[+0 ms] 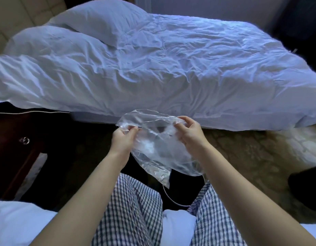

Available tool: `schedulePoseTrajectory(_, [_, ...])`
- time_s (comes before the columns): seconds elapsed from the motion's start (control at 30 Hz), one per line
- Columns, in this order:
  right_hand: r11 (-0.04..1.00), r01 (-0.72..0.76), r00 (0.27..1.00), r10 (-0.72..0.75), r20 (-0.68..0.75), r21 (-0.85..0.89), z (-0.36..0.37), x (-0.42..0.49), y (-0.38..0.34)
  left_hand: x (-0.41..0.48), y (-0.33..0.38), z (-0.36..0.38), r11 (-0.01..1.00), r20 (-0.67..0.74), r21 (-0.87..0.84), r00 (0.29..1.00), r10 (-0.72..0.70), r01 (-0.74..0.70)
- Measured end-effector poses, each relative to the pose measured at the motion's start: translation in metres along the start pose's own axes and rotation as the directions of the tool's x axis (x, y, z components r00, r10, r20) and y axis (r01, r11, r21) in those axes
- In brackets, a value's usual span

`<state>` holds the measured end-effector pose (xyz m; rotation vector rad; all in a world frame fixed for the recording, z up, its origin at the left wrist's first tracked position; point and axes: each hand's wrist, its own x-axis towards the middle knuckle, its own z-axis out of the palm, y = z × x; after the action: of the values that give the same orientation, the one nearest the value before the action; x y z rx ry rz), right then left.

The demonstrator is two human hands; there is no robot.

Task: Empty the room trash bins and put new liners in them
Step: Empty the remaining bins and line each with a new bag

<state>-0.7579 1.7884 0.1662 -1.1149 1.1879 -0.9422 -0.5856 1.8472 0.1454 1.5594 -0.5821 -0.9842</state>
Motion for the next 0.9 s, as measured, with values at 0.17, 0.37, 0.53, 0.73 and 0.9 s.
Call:
schedulePoseTrajectory(0.17, [0.998,-0.021,0.997,0.026,0.077,-0.059,0.052,0.057,0.001,0.052,0.008,-0.032,0.990,-0.066,0.114,0.994,0.092,-0.084])
schedulePoseTrajectory(0.37, [0.981,-0.165,0.982,0.173,0.074,-0.106,0.098,0.118,0.041,0.107,-0.013,-0.064,0.988,-0.161,0.144,0.984,0.082,-0.059])
schedulePoseTrajectory(0.53, [0.947,-0.280,0.957,0.288,0.029,-0.157,0.119,0.144,0.085,0.141,-0.049,-0.080,0.988,-0.189,0.152,0.982,0.023,0.006])
schedulePoseTrajectory(0.73, [0.920,-0.325,0.942,0.335,0.007,-0.219,0.137,0.164,0.135,0.166,-0.103,-0.096,0.980,-0.224,0.092,0.962,-0.153,0.177])
schedulePoseTrajectory(0.9, [0.880,-0.348,0.934,0.355,-0.040,-0.324,0.139,0.172,0.187,0.177,-0.150,-0.103,0.924,-0.232,0.125,0.916,-0.326,0.361])
